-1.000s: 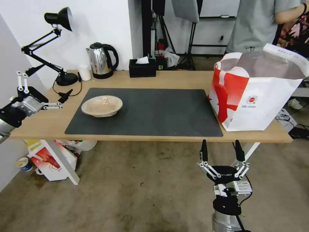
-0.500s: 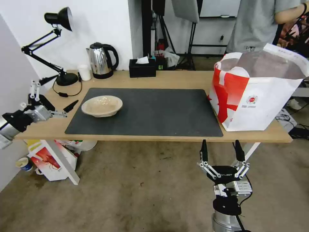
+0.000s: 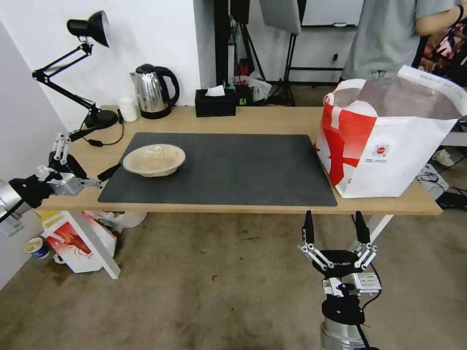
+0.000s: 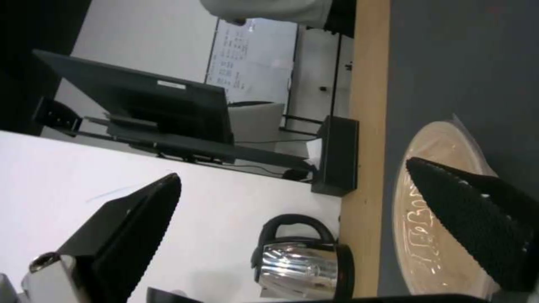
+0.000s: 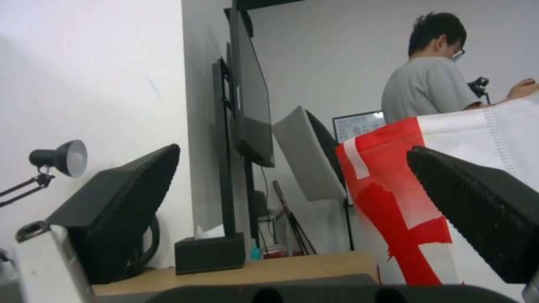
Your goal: Pick up the trash from the table and place it into the takeout bag.
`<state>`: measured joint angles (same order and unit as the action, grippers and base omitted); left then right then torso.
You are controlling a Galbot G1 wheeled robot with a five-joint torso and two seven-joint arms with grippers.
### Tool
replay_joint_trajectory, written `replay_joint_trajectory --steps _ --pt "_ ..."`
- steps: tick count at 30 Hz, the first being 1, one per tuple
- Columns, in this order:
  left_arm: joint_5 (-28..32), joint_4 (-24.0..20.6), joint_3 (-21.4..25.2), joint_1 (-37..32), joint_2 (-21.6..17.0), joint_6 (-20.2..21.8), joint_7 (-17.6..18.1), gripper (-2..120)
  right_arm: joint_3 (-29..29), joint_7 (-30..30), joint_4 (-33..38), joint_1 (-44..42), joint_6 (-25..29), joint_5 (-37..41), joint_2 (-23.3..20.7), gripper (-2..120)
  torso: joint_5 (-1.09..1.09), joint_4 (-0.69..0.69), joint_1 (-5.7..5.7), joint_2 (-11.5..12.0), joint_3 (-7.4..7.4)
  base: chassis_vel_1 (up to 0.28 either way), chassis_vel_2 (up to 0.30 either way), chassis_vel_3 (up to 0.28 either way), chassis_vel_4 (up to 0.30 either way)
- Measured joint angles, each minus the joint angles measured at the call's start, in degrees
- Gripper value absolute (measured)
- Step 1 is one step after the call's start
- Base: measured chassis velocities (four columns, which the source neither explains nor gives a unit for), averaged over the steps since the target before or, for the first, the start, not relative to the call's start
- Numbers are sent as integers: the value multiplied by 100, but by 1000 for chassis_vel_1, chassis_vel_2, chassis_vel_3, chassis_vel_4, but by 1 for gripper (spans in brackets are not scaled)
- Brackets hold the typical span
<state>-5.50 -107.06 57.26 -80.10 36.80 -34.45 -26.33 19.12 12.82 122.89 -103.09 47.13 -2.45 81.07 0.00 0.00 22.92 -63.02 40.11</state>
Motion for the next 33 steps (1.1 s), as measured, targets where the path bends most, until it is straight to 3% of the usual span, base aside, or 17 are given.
replay_joint_trajectory --steps 11,33 --pt "10 196 -107 247 -348 -9 -146 100 0 0 0 0 0 0 0 100 0 0 0 0 0 0 0 0 0" --pt "-49 288 -307 488 -366 17 -759 100 0 0 0 0 0 0 0 100 0 0 0 0 0 0 0 0 0"
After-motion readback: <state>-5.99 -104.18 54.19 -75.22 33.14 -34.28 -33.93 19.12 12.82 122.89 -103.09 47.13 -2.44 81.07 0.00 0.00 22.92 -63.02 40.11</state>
